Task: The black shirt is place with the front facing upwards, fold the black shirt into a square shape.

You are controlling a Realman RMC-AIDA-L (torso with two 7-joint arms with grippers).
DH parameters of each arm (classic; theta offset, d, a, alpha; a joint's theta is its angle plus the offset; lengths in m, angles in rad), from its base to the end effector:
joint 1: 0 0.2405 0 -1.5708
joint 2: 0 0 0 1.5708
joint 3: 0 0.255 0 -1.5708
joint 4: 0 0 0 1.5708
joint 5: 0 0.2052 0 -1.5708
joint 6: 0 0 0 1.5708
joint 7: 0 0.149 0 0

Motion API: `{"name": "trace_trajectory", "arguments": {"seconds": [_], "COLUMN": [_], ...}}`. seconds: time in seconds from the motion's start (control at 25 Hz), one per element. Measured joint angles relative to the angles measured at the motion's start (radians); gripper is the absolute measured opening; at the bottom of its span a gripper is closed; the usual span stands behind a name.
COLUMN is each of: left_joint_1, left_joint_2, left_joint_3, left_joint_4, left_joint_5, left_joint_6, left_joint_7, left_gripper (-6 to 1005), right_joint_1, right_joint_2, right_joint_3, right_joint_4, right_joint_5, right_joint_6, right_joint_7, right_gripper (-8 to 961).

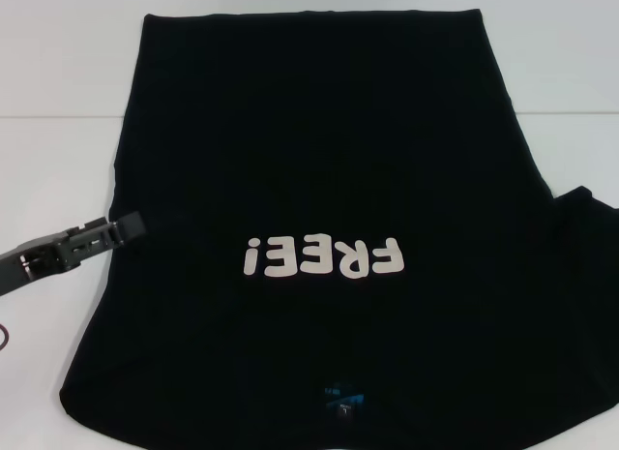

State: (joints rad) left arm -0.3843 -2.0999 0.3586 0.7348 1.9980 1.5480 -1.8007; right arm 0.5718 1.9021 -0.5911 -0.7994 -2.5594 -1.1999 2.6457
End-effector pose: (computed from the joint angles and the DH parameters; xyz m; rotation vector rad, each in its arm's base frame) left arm -0.3200 0.3020 0.0477 -2.1380 -1.3271 -0.9573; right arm 0.3588 0.3759 0.1139 -1.6682 1.7800 0.2166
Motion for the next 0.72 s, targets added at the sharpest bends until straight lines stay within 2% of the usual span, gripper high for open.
{"name": "trace_trajectory", "arguments": {"seconds": [0.4, 0.6, 0.72], "left_joint_1": [0.004, 0.002, -0.002], "left_joint_2": [0.005, 0.007, 0.007], "left_joint_3": [-0.015, -0.024, -0.027], "left_joint_4": [0.0, 0.0, 0.0], "left_joint_5": [-0.015, -0.015, -0.017], "left_joint_6": [0.026, 0.028, 0.029], "left_joint_7": [0.0, -0.003, -0.003], "left_gripper": [950, 950, 950], "right_joint_1": [0.017, 0.017, 0.023], "right_joint_2": [-0.009, -0.009, 0.002], "right_joint_3": [0.033, 0.051, 0.04], "right_joint_4": [-0.011, -0.062, -0.08], "right_joint_5": [0.013, 0.074, 0.118], "right_joint_6": [-0.026, -0.112, -0.172], "right_joint_7": [0.002, -0.005, -0.01], "right_gripper": [73, 82, 87]}}
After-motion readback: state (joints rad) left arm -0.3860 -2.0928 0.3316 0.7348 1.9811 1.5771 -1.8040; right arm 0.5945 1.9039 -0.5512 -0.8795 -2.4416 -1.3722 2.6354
